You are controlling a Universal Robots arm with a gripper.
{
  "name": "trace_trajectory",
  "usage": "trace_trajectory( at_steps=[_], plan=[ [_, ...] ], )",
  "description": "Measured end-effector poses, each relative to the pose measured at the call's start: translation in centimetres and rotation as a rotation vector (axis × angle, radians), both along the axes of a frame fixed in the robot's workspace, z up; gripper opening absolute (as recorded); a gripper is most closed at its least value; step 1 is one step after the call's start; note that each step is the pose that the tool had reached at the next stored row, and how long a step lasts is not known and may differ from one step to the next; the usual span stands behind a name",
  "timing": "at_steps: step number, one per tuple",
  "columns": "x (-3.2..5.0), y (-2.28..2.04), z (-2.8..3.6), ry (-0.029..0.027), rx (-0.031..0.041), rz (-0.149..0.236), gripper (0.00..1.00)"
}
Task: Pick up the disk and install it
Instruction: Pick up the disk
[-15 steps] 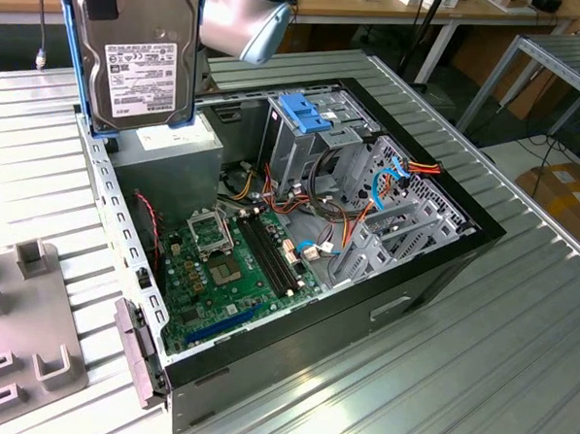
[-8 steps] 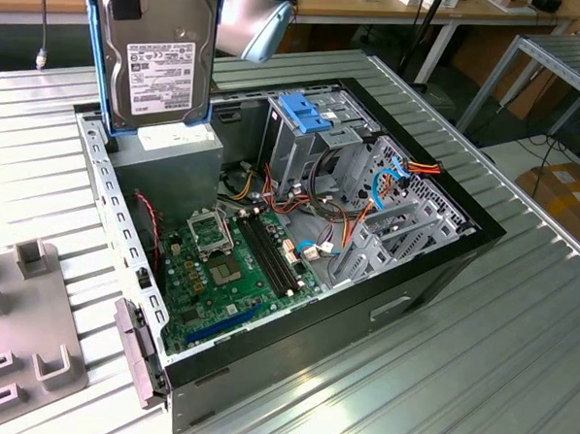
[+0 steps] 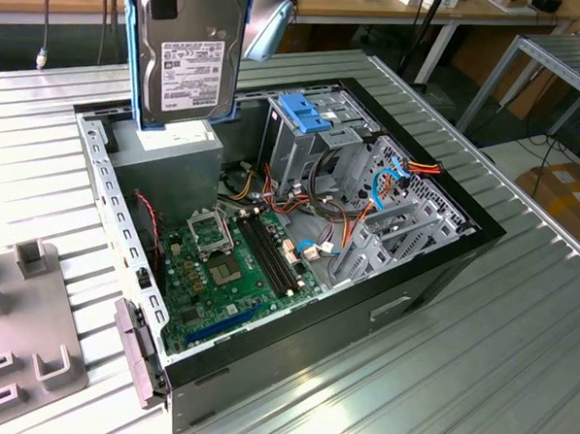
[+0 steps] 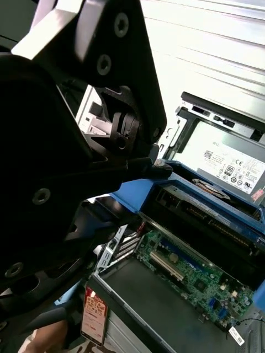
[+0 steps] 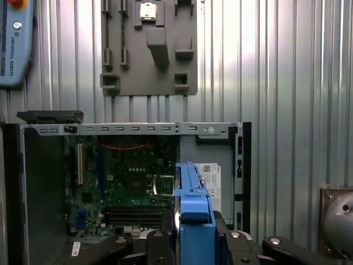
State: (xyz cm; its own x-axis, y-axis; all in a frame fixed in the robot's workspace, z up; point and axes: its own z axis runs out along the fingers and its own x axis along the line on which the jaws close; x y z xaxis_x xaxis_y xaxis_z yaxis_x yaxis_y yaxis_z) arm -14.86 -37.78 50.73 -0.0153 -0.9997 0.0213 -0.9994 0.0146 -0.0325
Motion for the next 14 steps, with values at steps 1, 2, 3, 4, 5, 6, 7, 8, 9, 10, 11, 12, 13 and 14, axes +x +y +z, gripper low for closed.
trace_trajectory(
  at_steps=[1, 2, 3, 4, 5, 6, 7, 8, 9, 10, 11, 12, 13, 14],
  plan=[
    [0.36, 0.0, 0.0, 0.0, 0.0, 0.0, 0.37],
    [0.66, 0.0, 0.0, -0.0001, 0.0, 0.0, 0.37],
    [1.47, 0.0, 0.0, 0.0, 0.0, 0.0, 0.37],
    [2.23, 0.0, 0.0, 0.0001, -0.0001, 0.0, 0.37],
    [2.77, 0.0, 0.0, -0.0001, 0.0001, 0.0, 0.37],
    [3.13, 0.0, 0.0, 0.0, 0.0, 0.0, 0.37],
    [3.71, 0.0, 0.0, 0.0, 0.0, 0.0, 0.37],
    [4.13, 0.0, 0.0, 0.0, -0.0001, 0.0, 0.37],
    [4.47, 0.0, -0.01, -0.0001, 0.0001, 0.0, 0.37],
    [4.94, 0.01, 0.0, 0.0, 0.0, 0.0, 0.37],
    [5.3, 0.01, 0.0, 0.0, 0.0, 0.0, 0.37],
    [5.99, 0.01, 0.0, 0.0, 0.0, 0.0, 0.37],
    [6.31, 0.01, 0.0, 0.0, 0.0, 0.0, 0.37],
    [6.74, 0.01, 0.0, 0.0, -0.0001, 0.0, 0.37]
  ],
)
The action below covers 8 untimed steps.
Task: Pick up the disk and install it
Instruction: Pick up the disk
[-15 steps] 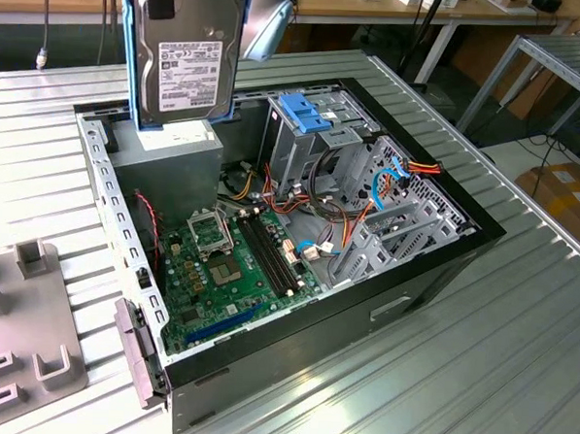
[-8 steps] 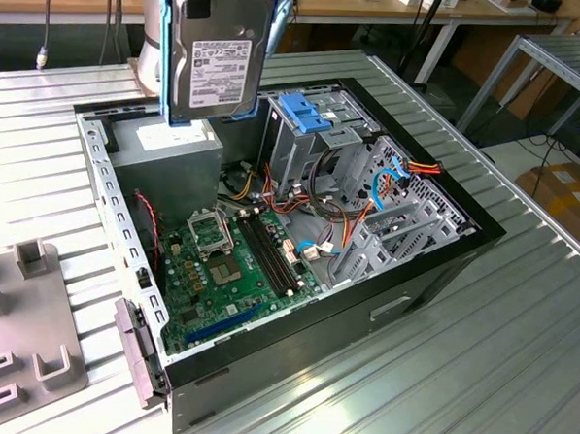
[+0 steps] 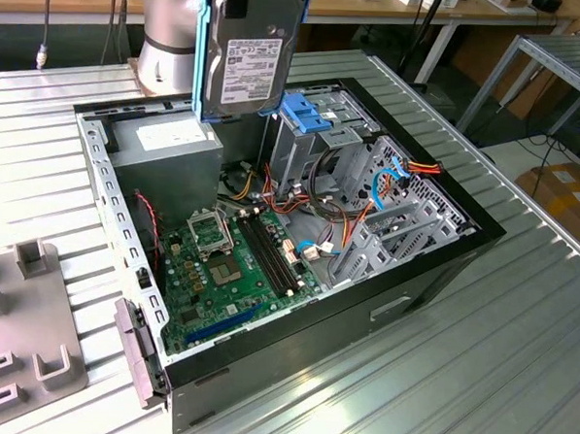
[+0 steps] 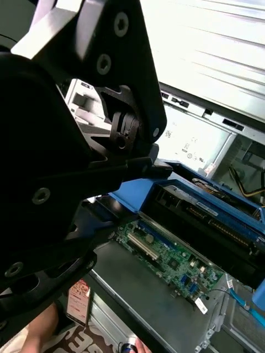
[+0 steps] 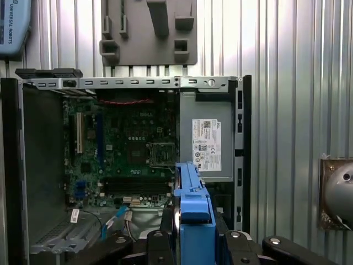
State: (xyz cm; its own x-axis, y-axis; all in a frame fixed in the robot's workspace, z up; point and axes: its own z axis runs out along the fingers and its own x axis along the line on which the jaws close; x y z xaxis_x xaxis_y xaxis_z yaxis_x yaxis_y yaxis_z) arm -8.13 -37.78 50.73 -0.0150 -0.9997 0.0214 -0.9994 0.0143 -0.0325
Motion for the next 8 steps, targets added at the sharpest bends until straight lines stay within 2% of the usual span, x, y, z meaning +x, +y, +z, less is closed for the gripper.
trace_trajectory(
  at_steps=[1, 5, 7, 8],
  plan=[
    [0.46, 0.0, 0.0, 0.0, 0.0001, 0.0, 0.37],
    [3.38, 0.01, 0.0, -0.0001, 0.0001, 0.0, 0.37],
    [4.06, 0.01, 0.0, 0.0, 0.0001, 0.0, 0.37],
    [4.77, 0.01, 0.0, 0.0, 0.0001, 0.0, 0.37]
  ],
)
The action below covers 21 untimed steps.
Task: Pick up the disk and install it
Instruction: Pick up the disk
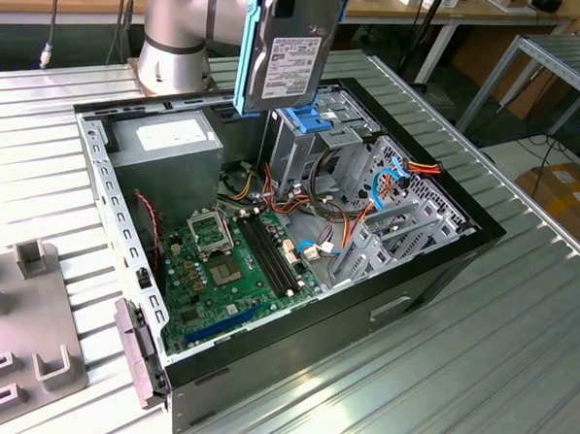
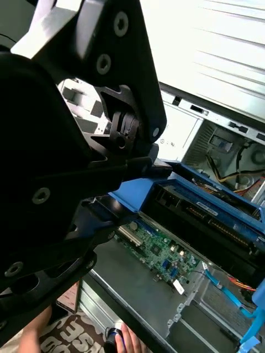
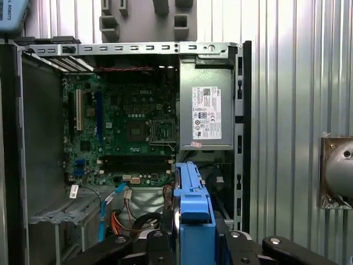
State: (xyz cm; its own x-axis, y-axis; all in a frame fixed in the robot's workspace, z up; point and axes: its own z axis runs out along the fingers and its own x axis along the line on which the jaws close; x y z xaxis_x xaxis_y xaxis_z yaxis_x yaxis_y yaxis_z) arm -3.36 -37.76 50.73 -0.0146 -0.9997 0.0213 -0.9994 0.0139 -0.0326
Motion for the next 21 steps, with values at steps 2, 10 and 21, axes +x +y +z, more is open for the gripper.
trace_trajectory(
  at_steps=[2, 10, 21],
  plan=[
    [0.93, 0.0, 0.0, 0.0, 0.0, 0.0, 0.37],
    [4.66, 0.01, 0.0, 0.0001, 0.0165, 0.002, 0.37],
    [6.01, 0.0, 0.0, 0.0, 0.0552, 0.003, 0.37]
  ],
)
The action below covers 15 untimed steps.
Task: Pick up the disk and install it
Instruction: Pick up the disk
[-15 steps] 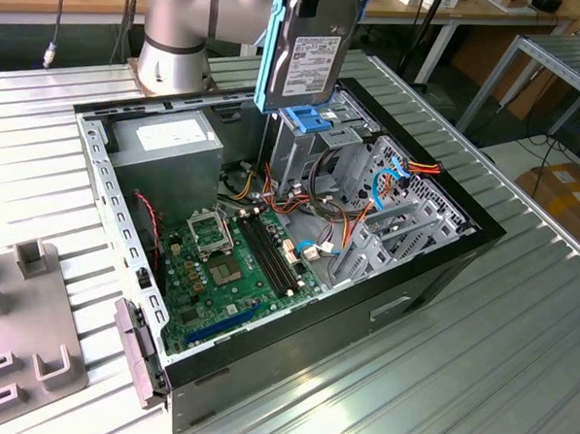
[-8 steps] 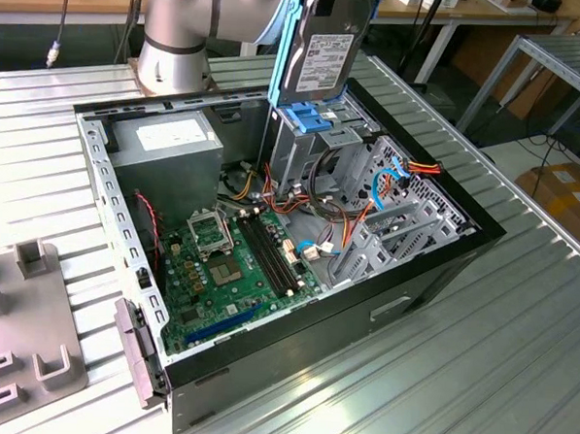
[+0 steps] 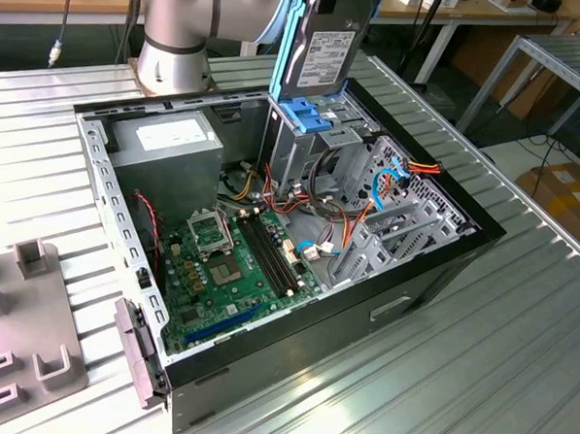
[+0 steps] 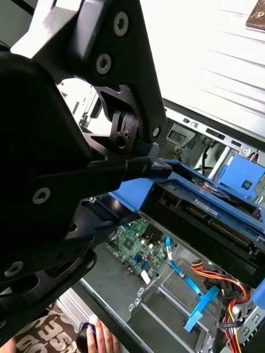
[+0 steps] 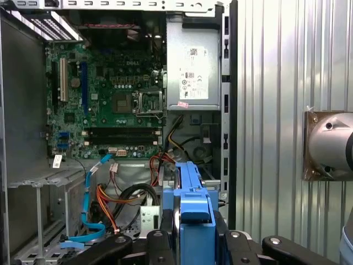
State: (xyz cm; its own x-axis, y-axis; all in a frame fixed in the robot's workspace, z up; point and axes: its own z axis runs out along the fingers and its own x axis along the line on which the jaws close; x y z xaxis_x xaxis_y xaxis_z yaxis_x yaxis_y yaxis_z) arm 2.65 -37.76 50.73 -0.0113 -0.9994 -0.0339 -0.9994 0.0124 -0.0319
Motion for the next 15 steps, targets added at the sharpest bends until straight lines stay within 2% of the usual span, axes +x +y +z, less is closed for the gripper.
trace_trajectory(
  at_steps=[3, 4, 7, 12, 15],
  plan=[
    [1.4, 0.0, 0.01, 0.0001, -0.0001, 0.0, 0.37],
    [2.21, 0.0, 0.0, 0.0001, -0.0001, 0.0, 0.37],
    [3.19, 0.01, 0.0, 0.0, 0.0001, 0.0, 0.37],
    [3.27, 0.0, 0.0, 0.0, -0.0004, 0.0, 0.37],
    [3.28, 0.0, 0.17, 0.0, -0.0031, 0.0, 0.37]
  ],
)
